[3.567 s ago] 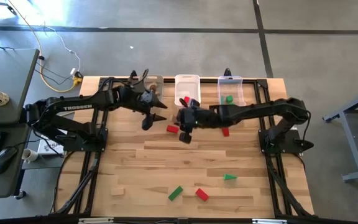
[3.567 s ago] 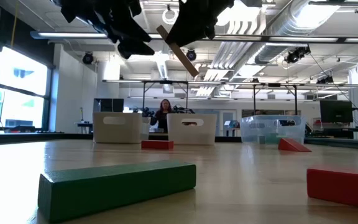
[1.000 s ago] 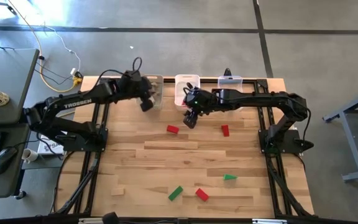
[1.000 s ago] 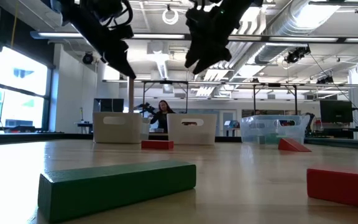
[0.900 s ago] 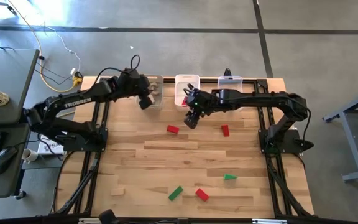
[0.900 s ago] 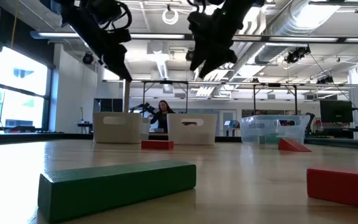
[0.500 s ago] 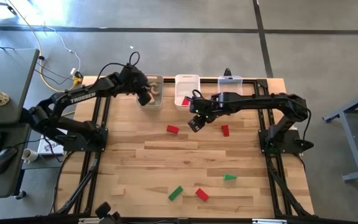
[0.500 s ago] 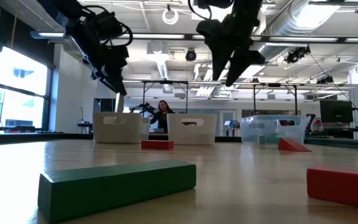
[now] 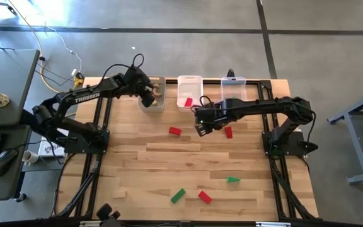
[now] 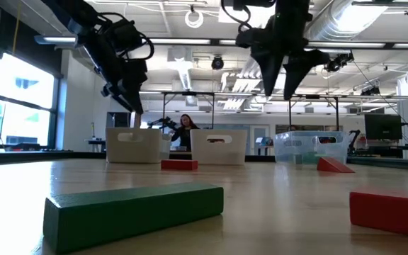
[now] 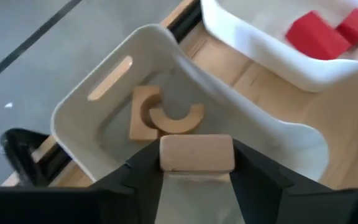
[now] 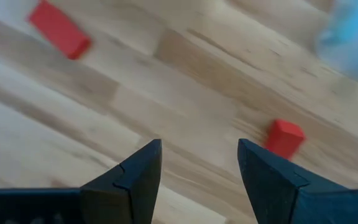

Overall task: Sort & place blocks by color
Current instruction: Put the right brown block into the gray bin

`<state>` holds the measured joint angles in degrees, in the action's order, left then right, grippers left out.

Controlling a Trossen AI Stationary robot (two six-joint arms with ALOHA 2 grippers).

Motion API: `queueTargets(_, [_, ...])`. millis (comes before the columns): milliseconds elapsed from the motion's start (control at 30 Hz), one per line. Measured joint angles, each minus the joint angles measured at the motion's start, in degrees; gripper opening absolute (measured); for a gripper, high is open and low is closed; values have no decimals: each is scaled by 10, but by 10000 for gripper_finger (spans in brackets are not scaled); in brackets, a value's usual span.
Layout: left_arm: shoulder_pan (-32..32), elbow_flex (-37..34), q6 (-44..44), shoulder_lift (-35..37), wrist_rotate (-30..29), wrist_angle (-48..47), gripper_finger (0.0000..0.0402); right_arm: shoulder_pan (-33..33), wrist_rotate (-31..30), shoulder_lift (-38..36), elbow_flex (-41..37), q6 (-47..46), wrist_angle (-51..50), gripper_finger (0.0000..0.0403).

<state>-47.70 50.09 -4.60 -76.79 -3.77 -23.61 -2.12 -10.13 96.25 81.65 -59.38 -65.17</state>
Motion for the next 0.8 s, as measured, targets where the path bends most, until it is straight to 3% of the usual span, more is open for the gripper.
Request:
queueTargets(233, [0,0,1,1,-20,9,178,4,-14,0,0,-36,-44,197])
queueTargets(800, [0,2,0,1,-14,78,228,3,-14,0,0,-36,-43,197])
